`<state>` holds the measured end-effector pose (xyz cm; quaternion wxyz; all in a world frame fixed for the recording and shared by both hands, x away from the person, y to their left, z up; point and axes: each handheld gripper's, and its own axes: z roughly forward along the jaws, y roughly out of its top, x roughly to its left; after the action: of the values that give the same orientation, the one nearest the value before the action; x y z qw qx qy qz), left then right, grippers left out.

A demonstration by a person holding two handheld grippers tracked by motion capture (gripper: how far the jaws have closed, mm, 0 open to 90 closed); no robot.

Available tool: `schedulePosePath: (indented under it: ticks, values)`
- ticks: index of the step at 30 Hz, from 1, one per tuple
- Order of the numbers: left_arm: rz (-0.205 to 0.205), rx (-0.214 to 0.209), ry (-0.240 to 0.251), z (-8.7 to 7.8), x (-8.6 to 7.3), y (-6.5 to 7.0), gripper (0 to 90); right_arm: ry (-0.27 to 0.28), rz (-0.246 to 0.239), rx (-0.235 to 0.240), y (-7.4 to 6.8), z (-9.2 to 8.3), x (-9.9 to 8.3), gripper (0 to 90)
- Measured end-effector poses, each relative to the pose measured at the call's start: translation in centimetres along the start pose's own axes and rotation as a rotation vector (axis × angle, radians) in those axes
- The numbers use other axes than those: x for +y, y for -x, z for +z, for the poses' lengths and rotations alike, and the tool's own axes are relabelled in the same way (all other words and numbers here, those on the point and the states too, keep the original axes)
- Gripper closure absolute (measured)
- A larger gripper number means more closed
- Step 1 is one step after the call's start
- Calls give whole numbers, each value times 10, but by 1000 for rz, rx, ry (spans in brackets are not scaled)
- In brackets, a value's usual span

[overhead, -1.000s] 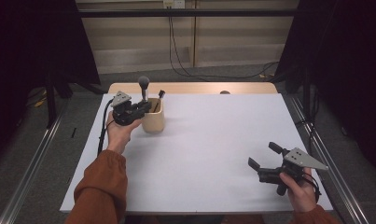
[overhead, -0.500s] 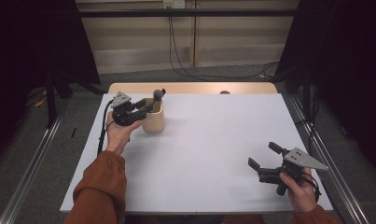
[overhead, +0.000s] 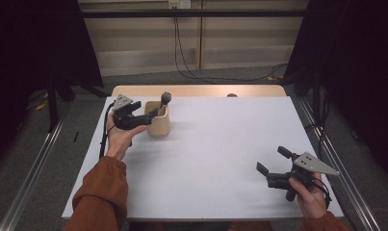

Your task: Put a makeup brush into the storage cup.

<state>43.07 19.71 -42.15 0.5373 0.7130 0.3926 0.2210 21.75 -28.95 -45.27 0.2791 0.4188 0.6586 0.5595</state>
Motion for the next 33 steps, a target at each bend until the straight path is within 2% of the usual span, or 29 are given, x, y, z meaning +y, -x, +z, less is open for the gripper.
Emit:
schedulePosePath:
  ticks: [4, 8, 12, 20, 23, 25, 33]
  values:
    - [-21, 5, -4, 0, 0, -1, 112, -1, 4, 2, 2, 1, -1, 0]
    - [-58, -10, 4, -2, 2, -2, 71, 4, 12, 7, 3, 3, 0, 0]
    - [-67, -30, 11, -6, 4, -1, 39, 0, 6, 16, 1, 6, 0, 0]
    - [-42, -36, 10, -15, 8, 2, 30, -2, 6, 13, 2, 6, 0, 0]
    - [4, -48, 8, -19, 9, 4, 29, -3, 6, 8, 3, 6, -1, 0]
    - [19, -48, 14, -22, 10, 5, 34, -4, 10, 5, 3, 6, -1, 0]
    - [-2, -40, 13, -37, 11, 7, 30, 3, 7, -7, 2, 3, -1, 0]
